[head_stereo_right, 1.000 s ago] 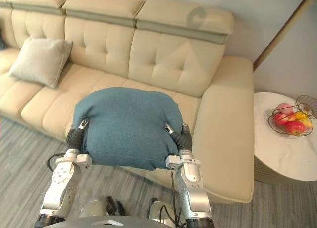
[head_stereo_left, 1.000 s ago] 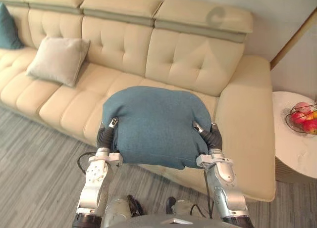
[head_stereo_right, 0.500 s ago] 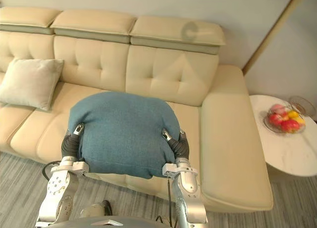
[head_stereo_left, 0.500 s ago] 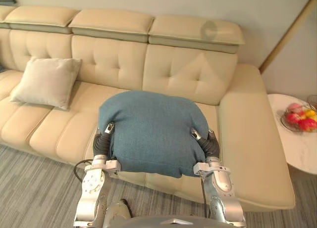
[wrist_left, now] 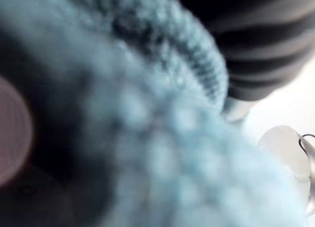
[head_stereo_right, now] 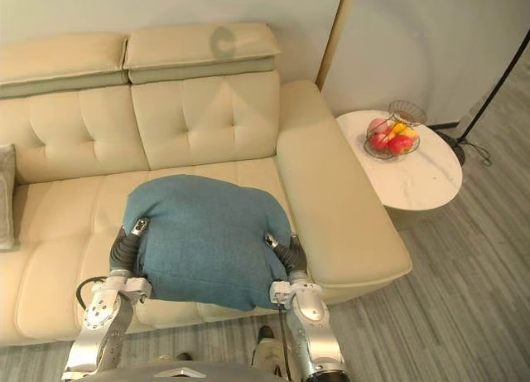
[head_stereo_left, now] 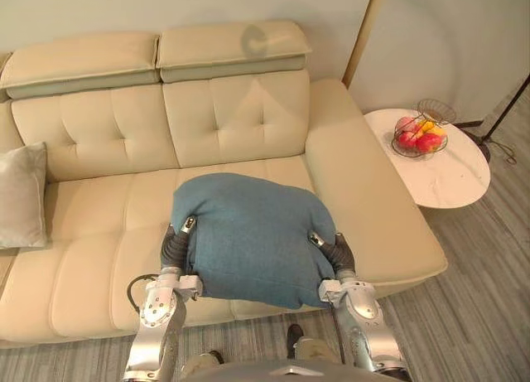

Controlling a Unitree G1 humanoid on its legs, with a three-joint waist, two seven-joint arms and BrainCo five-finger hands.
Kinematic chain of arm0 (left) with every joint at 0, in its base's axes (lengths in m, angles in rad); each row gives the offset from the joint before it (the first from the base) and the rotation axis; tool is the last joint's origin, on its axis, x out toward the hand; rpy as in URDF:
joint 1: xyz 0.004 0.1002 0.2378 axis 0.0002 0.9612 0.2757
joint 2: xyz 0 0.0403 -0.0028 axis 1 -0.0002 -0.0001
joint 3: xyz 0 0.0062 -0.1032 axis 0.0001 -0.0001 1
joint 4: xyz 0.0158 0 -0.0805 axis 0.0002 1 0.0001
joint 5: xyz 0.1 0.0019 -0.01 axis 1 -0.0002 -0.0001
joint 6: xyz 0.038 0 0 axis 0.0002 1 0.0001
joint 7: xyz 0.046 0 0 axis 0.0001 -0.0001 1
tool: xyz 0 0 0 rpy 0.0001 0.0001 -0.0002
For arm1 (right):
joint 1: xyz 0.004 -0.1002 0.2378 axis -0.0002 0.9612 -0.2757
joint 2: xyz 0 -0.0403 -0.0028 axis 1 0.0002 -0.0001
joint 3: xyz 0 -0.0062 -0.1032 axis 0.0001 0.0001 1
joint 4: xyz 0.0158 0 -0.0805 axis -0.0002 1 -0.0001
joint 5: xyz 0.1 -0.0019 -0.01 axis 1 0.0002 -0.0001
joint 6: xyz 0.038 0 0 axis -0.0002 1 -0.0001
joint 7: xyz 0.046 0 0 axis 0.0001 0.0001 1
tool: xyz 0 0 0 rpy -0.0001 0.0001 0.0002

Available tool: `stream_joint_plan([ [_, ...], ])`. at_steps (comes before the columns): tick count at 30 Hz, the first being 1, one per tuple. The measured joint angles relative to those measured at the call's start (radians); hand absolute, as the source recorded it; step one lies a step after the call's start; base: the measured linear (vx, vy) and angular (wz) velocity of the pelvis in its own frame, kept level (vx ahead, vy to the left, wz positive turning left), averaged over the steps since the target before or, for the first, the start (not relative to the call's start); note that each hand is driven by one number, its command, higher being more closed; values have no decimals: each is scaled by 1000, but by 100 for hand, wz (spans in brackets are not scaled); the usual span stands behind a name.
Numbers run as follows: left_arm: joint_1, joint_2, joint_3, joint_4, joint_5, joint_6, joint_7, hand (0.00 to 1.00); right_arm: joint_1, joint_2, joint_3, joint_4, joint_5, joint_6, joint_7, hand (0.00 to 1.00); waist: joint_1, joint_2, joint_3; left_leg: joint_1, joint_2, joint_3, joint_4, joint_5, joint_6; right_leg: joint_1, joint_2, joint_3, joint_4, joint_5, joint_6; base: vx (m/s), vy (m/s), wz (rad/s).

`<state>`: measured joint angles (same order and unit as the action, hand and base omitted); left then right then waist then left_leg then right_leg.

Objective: Pick up cushions and gather them together orderly.

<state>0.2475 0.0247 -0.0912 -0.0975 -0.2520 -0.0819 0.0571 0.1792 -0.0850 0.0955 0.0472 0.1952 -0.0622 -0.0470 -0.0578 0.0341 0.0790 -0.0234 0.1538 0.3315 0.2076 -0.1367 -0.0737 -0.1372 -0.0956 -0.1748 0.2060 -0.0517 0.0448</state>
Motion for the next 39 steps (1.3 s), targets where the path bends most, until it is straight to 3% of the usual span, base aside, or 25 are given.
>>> stream_joint_plan([
  [1, 0, 0, 0, 0, 0, 0, -1, 100, 3, -1, 0, -3, 2, 0, 0, 100, 0, -1, 1, -1, 5, -2, 16, 0, -1, 10, 0, -5, 1, -5, 0, 61, -90, 41],
  [4, 19, -3, 3, -30, -3, 1, -4, 100, 80, -1, 4, -132, 13, 1, 0, 100, 41, 0, 15, -83, 74, -7, 334, -5, 4, 84, 3, -25, 5, -64, -6, -11, -75, 12],
  [5, 34, -7, 4, -62, -4, 1, -4, 100, 91, -1, 5, -172, 13, 1, 0, 100, 49, 11, 15, -110, 100, -15, 412, 2, 15, 95, 14, -16, 5, -71, -13, 35, -9, -15],
  [6, 50, -9, 9, -104, -4, 0, -5, 100, 91, 0, 8, -201, 13, 0, 0, 100, 50, 1, 22, -160, 115, -35, 489, 10, 44, 102, 18, -2, -2, -72, -16, 58, 22, -29],
  [9, 52, -11, 8, -127, -4, -11, -6, 100, 84, -2, 7, -227, 11, -3, 0, 100, 62, 11, 1, -152, 60, -99, 275, -68, 43, 80, 12, 42, -4, -65, -22, 81, 81, -40],
  [10, 53, -16, 5, -126, -4, -12, -6, 100, 84, -7, 5, -226, 10, -3, 0, 100, 65, 33, -10, -111, 43, -135, 97, -7, 22, 61, 28, 57, 2, -63, -2, 125, 171, -61],
  [11, 54, -5, 5, -108, -4, -11, -6, 100, 86, 10, 5, -192, 1, 0, 1, 100, 61, 14, -20, -71, 21, -115, 41, 36, -17, 69, 19, 79, -24, -50, 12, 152, 161, -51],
  [13, 53, 0, -2, -79, -4, -9, -7, 100, 86, 20, -1, -157, -6, 2, 1, 100, 47, -22, -35, -60, -7, -102, -2, 47, -9, 75, -3, 87, -71, -18, 42, 189, 136, -21],
  [15, 54, 7, -9, -36, -4, 0, -7, 100, 84, 28, -10, -111, -10, 2, 4, 100, 41, -39, -42, -29, -34, -82, -53, 60, 1, 104, -16, 110, -134, 17, 53, 158, 109, -20],
  [26, 35, 18, -24, -13, 20, 9, -1, 100, 27, 30, -28, 17, -47, 5, 14, 100, 26, -30, -46, 3, -61, -88, -176, 101, 1, 114, -14, 120, -241, 75, 46, 17, 5, -7],
  [29, -47, 41, -3, 12, 22, 9, 33, 100, -55, 33, -23, 22, -47, 5, -11, 100, 29, -36, -39, -82, -68, -87, -182, 128, 7, 32, -18, 130, -249, 110, 45, -136, 16, -5],
  [33, -248, 92, 27, 74, 41, 7, 119, 100, -289, 35, -18, 91, -81, 1, -82, 100, 47, -48, 62, -182, -74, -92, -197, 187, 19, -60, -22, 132, -279, 177, 39, -210, 21, 3],
  [35, -342, 129, 56, 87, 62, 1, 187, 100, -426, 35, 14, 91, -91, 1, -144, 100, 53, -46, 112, -248, -73, -104, -223, 234, 19, -129, -19, 128, -285, 208, 39, -206, 7, 12],
  [39, -556, 181, 93, 183, 62, -5, 287, 100, -666, 39, 16, 98, -129, 1, -258, 100, 90, -34, 143, -329, -71, -132, -280, 304, 14, -229, -10, 97, -262, 222, 35, -137, -6, 20],
])
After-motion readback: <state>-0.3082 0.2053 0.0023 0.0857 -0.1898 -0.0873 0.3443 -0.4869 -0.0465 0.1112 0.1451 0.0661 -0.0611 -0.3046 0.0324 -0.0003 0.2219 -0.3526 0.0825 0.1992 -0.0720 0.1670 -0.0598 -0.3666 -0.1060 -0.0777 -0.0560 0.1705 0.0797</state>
